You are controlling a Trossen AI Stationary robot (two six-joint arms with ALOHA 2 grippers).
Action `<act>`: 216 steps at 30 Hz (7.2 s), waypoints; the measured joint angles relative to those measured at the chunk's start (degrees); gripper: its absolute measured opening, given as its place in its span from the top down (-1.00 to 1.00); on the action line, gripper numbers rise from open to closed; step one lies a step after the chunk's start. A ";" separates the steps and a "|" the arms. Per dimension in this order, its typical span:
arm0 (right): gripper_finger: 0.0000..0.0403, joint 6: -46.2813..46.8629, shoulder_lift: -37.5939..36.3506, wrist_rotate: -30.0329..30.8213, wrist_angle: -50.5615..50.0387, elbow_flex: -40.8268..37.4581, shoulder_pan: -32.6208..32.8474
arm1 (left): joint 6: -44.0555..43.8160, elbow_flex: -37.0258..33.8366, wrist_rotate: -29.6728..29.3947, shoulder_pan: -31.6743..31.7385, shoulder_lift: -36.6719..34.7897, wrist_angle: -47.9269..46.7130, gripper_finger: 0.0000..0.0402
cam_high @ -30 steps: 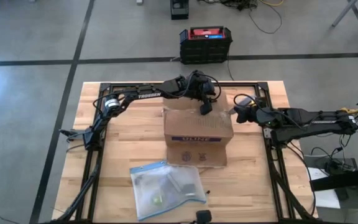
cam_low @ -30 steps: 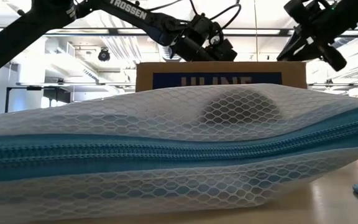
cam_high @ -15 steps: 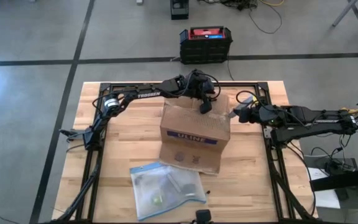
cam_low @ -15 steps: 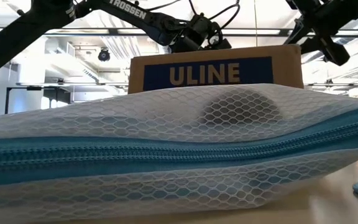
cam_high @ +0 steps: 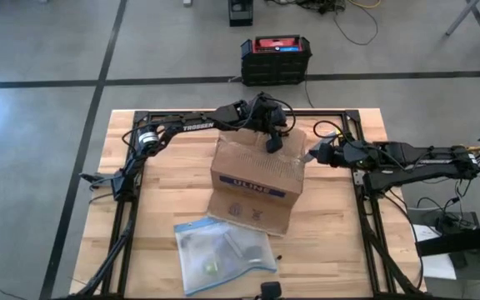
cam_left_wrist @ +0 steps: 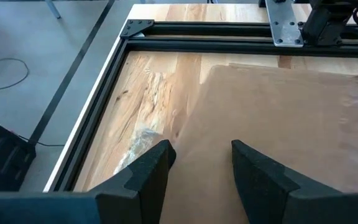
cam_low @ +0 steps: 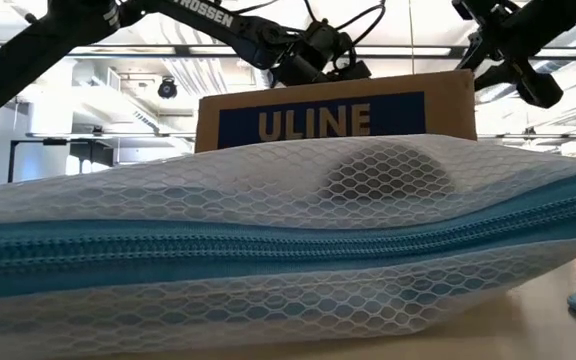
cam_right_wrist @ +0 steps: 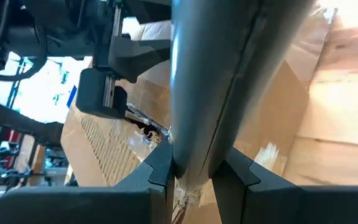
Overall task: Unpack boxes
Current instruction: Break down the box until it is fully flat
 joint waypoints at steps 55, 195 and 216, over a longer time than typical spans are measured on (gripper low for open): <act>0.72 -3.77 0.29 1.75 -11.46 6.44 -1.07 | -9.90 -27.11 -22.38 -27.64 -29.44 7.84 0.20; 1.00 -48.41 15.45 -1.25 -30.40 39.59 0.48 | -16.56 9.95 10.02 0.82 -24.42 -9.72 1.00; 1.00 -48.41 15.14 0.44 -27.66 39.31 0.44 | -11.62 -10.98 9.62 1.55 -30.18 -30.20 1.00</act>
